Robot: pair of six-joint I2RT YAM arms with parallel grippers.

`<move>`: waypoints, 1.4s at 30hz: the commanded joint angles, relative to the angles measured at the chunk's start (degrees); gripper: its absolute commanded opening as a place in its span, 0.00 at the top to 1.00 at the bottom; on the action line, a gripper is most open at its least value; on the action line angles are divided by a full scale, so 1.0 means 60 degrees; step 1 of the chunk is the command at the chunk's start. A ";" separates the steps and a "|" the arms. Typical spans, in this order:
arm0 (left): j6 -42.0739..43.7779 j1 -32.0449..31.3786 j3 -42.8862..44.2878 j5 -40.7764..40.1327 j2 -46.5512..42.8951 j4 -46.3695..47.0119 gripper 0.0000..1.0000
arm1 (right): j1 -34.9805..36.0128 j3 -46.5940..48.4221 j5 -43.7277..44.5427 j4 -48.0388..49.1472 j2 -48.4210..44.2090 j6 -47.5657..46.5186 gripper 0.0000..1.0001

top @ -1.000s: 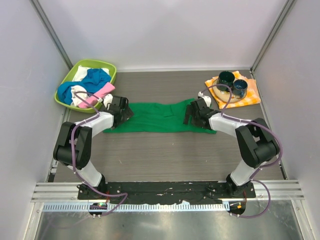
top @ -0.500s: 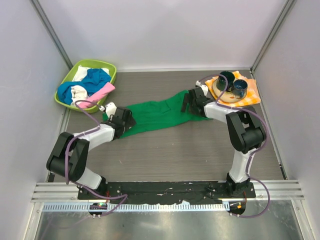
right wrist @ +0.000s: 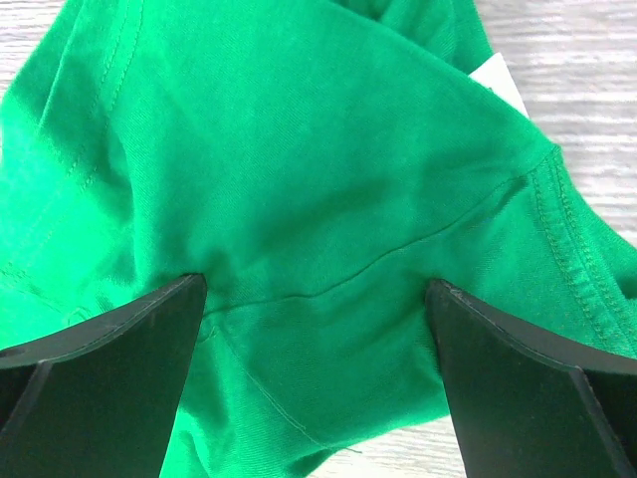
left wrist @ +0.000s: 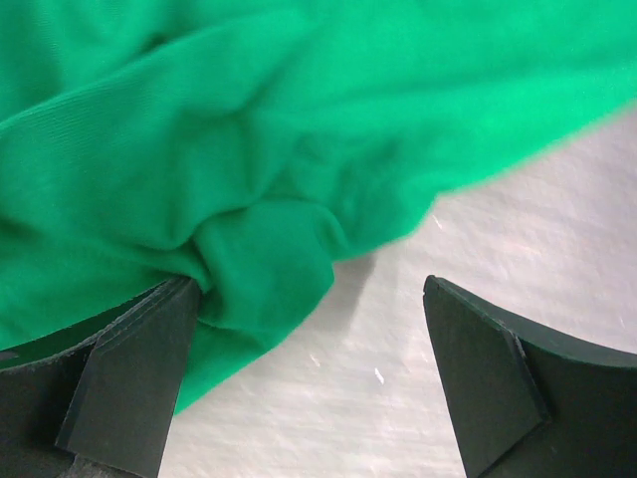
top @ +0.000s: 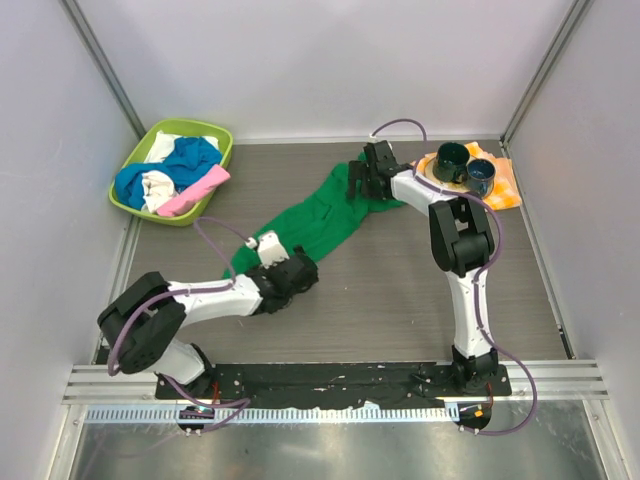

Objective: Fold and stack the t-shirts

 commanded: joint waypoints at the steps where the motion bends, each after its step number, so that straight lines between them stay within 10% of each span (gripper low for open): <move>1: -0.1545 -0.1778 0.1014 -0.0061 0.0883 -0.1542 0.00 | 0.0053 0.0606 -0.1334 -0.1598 0.0826 -0.0169 0.02; 16: 0.0342 -0.4666 0.5102 -0.1072 0.0096 -0.3095 0.00 | 0.0200 0.0037 -0.1445 -0.1411 -0.3144 0.0151 0.00; 32: -0.0006 -0.4154 0.5558 -0.4661 -0.6434 -0.9331 0.00 | 0.0800 0.0548 -0.3808 0.1519 -0.0787 0.2321 0.00; 42: -0.0754 -0.4154 0.5514 -0.5217 -0.7259 -1.0787 0.00 | 0.0815 0.0987 -0.3691 0.1770 0.0077 0.2175 0.00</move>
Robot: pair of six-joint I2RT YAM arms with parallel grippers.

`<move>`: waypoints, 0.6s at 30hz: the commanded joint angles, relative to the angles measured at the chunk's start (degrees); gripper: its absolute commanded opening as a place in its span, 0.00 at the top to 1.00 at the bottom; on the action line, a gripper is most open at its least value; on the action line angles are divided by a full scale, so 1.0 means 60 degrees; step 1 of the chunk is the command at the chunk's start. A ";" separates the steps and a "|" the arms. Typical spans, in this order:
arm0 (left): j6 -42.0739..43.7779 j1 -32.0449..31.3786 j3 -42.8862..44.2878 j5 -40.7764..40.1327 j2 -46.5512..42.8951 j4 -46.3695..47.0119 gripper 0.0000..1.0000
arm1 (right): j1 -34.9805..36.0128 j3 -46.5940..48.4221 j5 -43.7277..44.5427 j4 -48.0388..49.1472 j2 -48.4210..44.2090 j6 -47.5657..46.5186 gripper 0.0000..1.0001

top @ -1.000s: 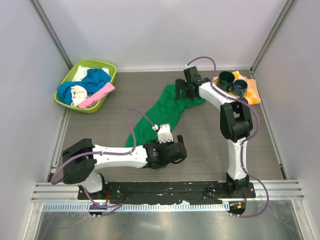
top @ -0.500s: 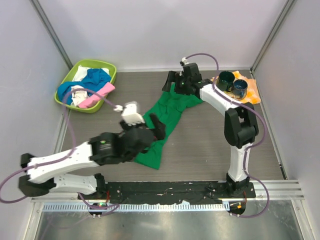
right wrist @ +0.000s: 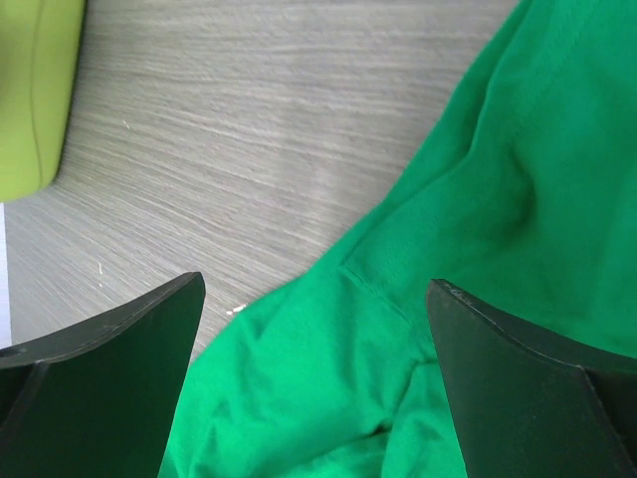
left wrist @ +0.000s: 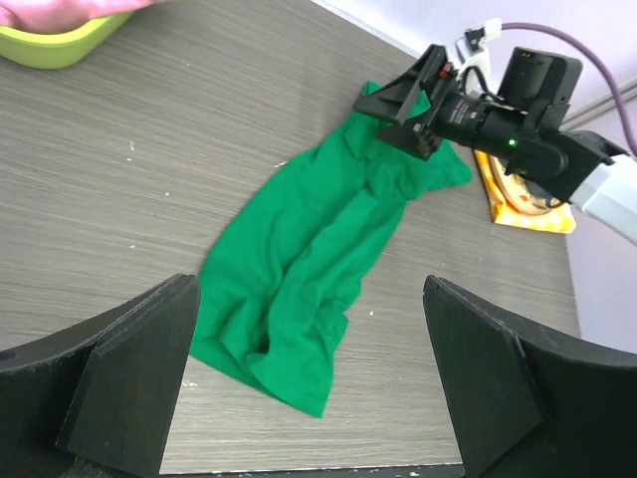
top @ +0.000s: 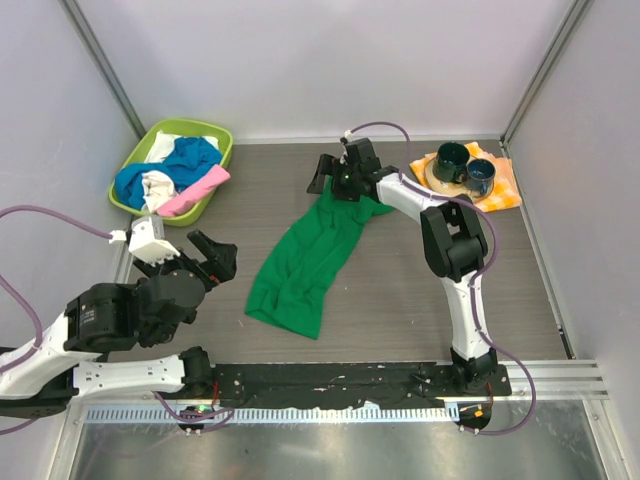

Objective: Fold and stack the t-shirts

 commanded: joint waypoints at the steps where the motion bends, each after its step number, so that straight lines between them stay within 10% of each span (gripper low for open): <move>1: -0.0463 0.0003 -0.0012 -0.0850 -0.0068 -0.0671 0.00 | 0.0017 0.0765 -0.0026 0.0419 0.0310 -0.0014 0.00; 18: 0.0108 0.0017 -0.0188 -0.1100 0.0444 -0.0027 0.00 | 0.0704 0.4234 -0.0070 -0.0870 0.3224 -0.0293 0.00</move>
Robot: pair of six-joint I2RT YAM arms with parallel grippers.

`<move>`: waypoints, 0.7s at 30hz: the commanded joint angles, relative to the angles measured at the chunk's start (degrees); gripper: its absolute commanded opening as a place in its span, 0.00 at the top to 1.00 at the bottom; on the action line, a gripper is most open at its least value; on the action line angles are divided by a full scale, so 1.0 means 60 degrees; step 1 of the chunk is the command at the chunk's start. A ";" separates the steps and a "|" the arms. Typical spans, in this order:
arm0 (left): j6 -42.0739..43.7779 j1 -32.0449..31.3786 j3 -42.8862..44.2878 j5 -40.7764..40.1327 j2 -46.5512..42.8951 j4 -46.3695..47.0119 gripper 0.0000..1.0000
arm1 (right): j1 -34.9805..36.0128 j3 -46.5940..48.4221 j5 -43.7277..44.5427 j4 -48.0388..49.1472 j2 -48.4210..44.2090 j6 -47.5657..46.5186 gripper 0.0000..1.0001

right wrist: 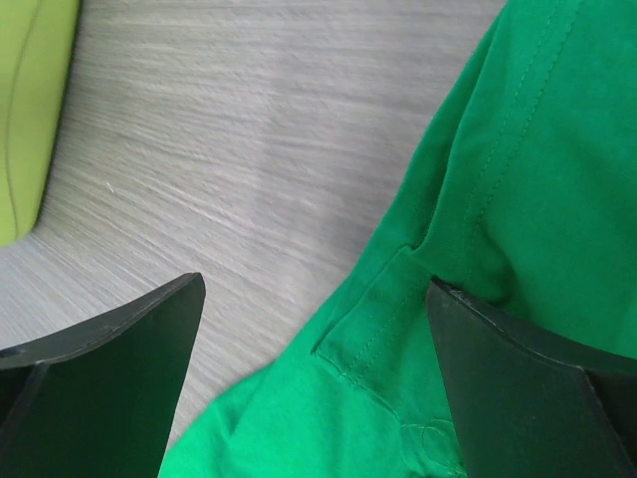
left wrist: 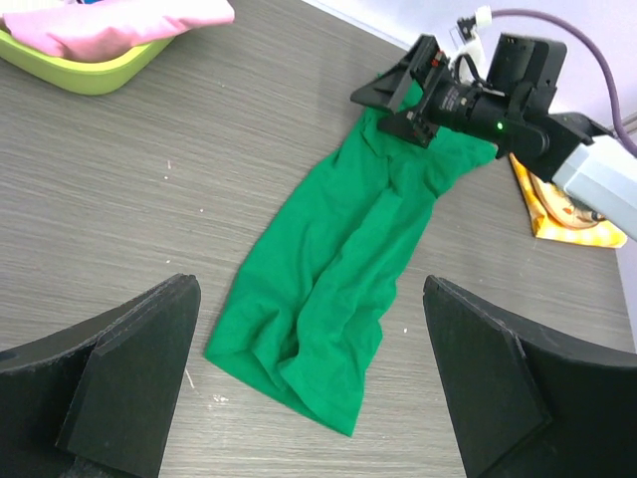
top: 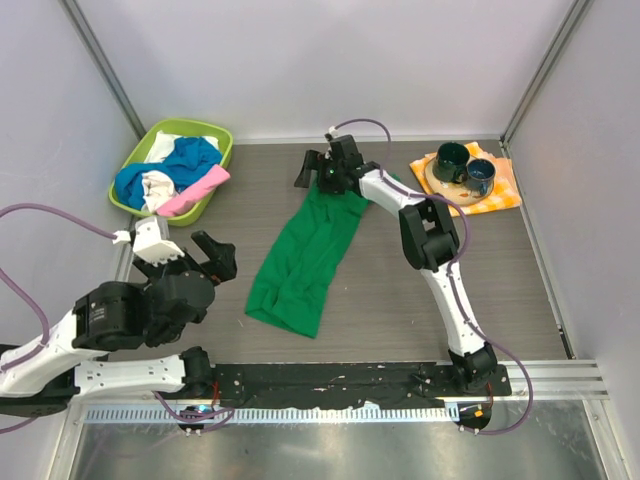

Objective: Fold and stack the t-shirts

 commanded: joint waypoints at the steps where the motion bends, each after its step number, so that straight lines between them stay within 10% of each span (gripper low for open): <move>1: 0.0265 0.0017 -0.0152 -0.0499 0.0313 0.0668 0.00 | 0.0531 0.2006 -0.0205 -0.1122 0.1534 -0.0187 0.00; 14: 0.1203 0.0281 -0.1132 0.0994 0.1557 0.2895 0.00 | 0.0780 0.5072 -0.3076 0.1262 0.3576 0.1747 0.01; 21: 0.1364 0.0354 -0.2040 0.1815 0.2335 0.4491 0.00 | 0.0737 0.2118 -0.1234 0.1570 -0.0184 -0.0785 0.00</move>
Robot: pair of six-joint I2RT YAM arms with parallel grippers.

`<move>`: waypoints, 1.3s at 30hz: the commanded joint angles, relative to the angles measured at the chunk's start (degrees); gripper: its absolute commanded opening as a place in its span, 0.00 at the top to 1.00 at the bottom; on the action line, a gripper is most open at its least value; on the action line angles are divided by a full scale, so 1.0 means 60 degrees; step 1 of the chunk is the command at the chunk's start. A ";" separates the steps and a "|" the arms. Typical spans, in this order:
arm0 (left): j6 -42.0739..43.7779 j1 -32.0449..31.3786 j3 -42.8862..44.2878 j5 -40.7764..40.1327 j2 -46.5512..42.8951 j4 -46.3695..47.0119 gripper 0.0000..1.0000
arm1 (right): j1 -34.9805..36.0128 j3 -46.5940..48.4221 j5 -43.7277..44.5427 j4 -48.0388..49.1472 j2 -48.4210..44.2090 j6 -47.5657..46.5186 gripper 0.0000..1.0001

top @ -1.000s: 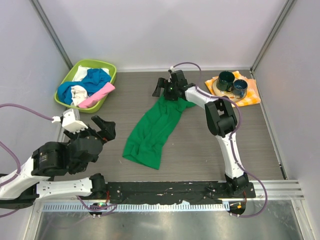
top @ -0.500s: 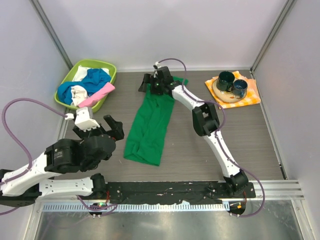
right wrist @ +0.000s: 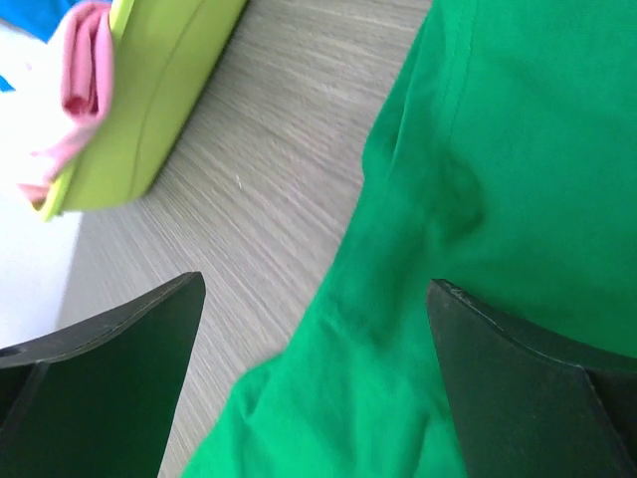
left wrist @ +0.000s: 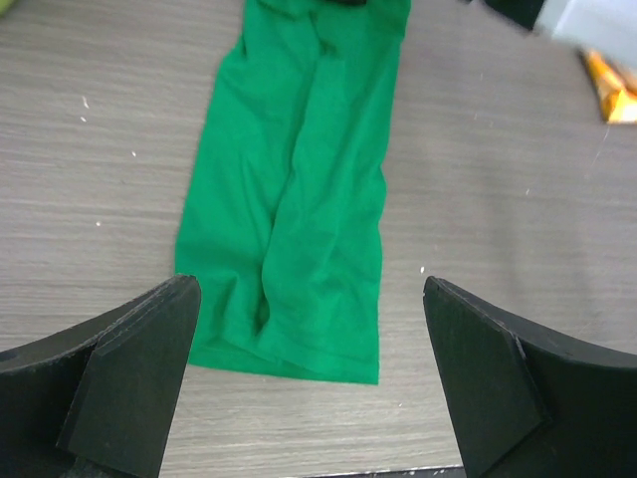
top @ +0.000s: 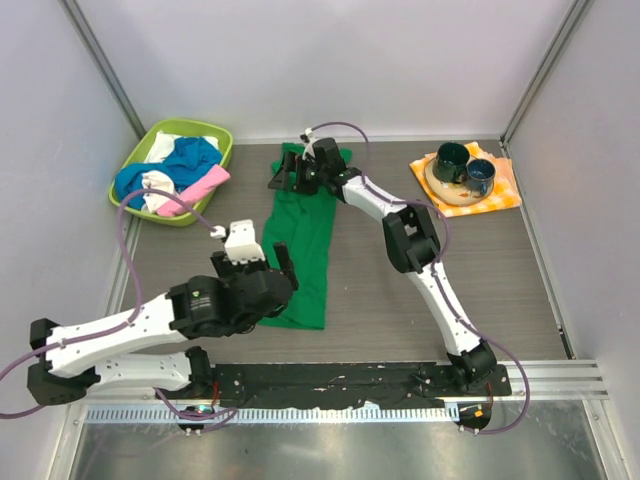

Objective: Fold and stack the t-shirts

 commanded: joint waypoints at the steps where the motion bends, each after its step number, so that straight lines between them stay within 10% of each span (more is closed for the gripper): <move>1: 0.0151 0.0088 -0.0707 0.0598 0.0207 0.1763 0.00 | 0.0077 -0.2090 0.1491 0.0448 -0.3899 -0.1977 0.00; 21: 0.0328 0.0366 -0.3067 0.2107 0.2859 0.6056 0.00 | 0.0063 -0.9611 0.4911 -0.2100 -1.3355 -0.2744 0.00; 39: -0.0273 0.0396 -0.4005 0.2811 0.5187 0.7816 0.00 | 0.0077 -1.2308 0.4677 -0.3007 -1.5409 -0.2656 0.00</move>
